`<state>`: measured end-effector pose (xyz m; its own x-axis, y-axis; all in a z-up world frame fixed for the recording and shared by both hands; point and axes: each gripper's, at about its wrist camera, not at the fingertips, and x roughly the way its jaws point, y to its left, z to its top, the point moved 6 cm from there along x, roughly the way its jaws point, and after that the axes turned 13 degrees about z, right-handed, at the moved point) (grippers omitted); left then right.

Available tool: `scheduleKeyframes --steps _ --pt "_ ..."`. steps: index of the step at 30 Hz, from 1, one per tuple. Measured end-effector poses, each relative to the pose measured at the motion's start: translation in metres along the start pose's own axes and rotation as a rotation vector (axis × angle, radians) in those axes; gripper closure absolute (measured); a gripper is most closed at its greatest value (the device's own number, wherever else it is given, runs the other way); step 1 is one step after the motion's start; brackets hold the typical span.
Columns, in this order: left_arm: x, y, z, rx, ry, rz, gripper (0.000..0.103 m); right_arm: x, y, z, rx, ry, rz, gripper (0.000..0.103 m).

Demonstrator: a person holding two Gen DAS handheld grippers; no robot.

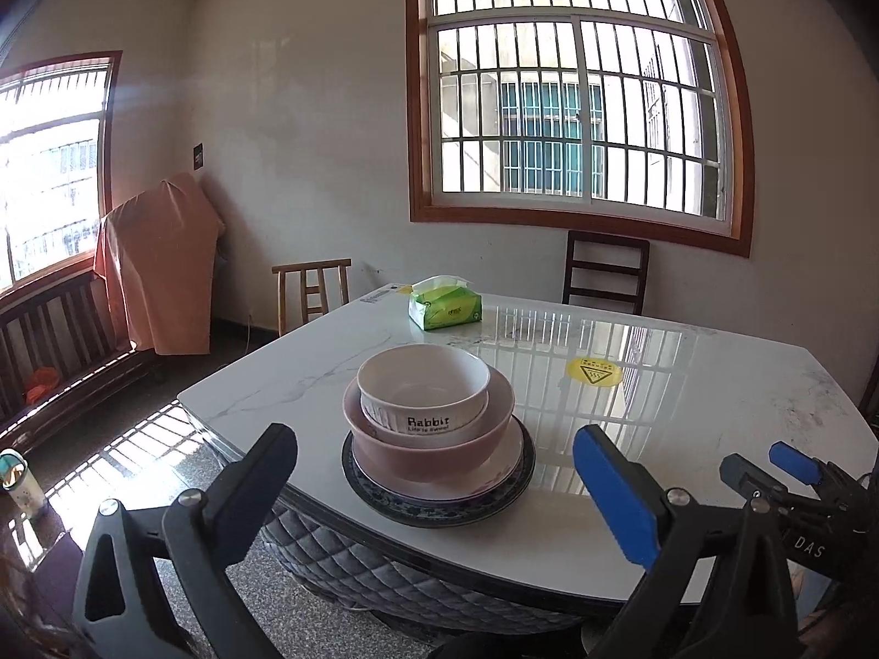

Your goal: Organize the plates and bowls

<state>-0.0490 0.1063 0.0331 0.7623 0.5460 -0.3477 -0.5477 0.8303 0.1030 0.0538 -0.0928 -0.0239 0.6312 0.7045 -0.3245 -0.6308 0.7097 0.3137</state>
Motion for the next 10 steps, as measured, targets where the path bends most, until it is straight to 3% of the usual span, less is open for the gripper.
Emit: scheduleKeyframes --steps 6,10 --pt "0.014 0.004 -0.005 0.004 0.031 0.036 0.000 -0.015 -0.067 0.006 0.040 0.033 -0.174 0.010" --pt "0.022 0.002 -0.012 0.018 0.070 0.036 0.000 -0.021 -0.137 0.005 0.100 0.135 -0.346 0.007"
